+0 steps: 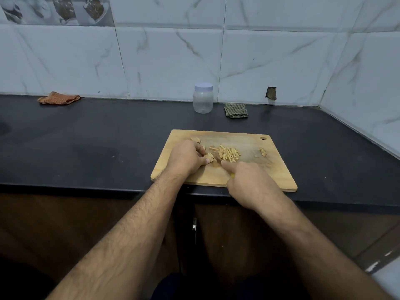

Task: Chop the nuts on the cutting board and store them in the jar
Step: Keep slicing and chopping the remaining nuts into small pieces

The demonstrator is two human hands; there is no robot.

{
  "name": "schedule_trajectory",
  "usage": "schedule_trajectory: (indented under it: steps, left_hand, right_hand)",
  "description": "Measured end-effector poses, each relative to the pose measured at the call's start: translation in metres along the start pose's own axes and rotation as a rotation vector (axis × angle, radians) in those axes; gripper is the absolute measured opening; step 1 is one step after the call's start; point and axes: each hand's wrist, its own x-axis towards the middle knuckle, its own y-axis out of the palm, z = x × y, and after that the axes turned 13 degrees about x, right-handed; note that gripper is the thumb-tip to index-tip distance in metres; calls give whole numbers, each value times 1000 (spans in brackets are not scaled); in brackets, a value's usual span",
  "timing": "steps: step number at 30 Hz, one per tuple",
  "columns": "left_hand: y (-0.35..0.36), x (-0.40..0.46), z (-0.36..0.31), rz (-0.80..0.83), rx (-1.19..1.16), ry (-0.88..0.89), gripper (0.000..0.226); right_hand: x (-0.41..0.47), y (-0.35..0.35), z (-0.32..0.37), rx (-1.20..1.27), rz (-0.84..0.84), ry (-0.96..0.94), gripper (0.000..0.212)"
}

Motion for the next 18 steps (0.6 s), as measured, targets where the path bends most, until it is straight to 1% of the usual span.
schedule_trajectory:
  steps: [7, 18]
  left_hand:
    - [3, 1, 2, -19, -16, 10, 20]
    - [3, 3, 2, -16, -12, 11, 16]
  right_hand:
    - [15, 5, 14, 5, -7, -37, 66]
    - [22, 5, 22, -22, 28, -30, 64]
